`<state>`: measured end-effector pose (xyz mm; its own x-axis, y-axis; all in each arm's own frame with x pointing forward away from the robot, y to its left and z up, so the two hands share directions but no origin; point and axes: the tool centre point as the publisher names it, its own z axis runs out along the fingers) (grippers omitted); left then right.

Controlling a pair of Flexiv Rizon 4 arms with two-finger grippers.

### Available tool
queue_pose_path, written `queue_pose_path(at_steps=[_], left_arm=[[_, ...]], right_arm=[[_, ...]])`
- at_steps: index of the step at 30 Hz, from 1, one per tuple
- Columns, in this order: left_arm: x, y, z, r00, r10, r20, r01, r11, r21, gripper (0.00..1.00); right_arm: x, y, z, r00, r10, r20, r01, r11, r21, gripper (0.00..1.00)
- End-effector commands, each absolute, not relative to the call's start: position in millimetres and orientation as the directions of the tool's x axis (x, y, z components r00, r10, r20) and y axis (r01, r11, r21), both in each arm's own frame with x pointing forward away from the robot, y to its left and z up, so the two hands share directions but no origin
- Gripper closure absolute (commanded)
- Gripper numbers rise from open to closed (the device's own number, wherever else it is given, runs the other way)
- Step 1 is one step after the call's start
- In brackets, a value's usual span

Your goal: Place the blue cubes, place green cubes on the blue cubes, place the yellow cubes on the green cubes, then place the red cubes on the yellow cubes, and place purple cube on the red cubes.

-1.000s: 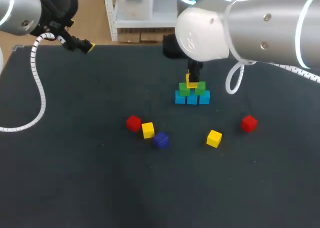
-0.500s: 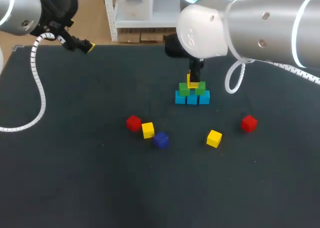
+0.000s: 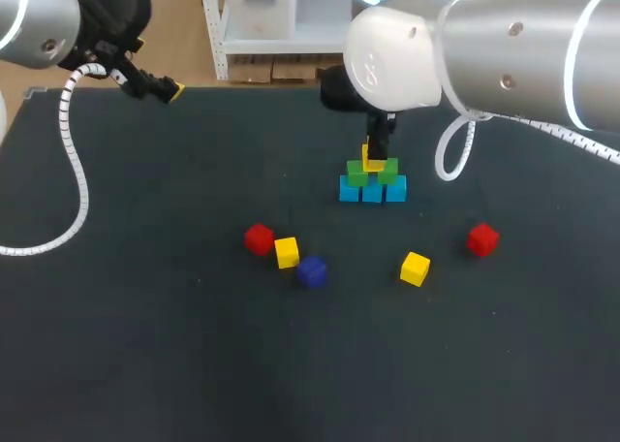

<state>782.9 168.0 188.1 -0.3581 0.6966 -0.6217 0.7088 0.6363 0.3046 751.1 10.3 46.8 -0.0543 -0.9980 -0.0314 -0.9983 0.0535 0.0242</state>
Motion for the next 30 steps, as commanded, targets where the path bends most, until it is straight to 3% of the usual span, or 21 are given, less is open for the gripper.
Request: queue_pose_path(at_steps=[1,6,8,9,19,30], left_arm=[[783,169,188,-0.353,0.697,-0.624,0.712,0.633,0.303,0.0],[783,169,188,-0.353,0.697,-0.624,0.712,0.633,0.303,0.0],[783,169,188,-0.353,0.697,-0.624,0.712,0.633,0.303,0.0],[783,169,188,-0.353,0.697,-0.624,0.712,0.633,0.303,0.0],[783,169,188,-0.353,0.697,-0.624,0.712,0.633,0.303,0.0],[783,169,188,-0.353,0.697,-0.624,0.712,0.633,0.303,0.0]], right_arm=[[751,9,46,-0.052,-0.998,-0.034,-0.998,0.051,0.024,0.72],[751,9,45,-0.051,-0.998,-0.034,-0.998,0.05,0.024,0.51],[751,9,44,-0.051,-0.998,-0.034,-0.998,0.051,0.024,0.06],[751,9,44,-0.052,-0.998,-0.035,-0.998,0.051,0.024,0.0],[754,1,54,-0.072,-0.995,-0.068,-0.997,0.071,0.009,0.0],[745,-44,87,-0.203,-0.971,-0.123,-0.978,0.207,-0.019,0.0]])
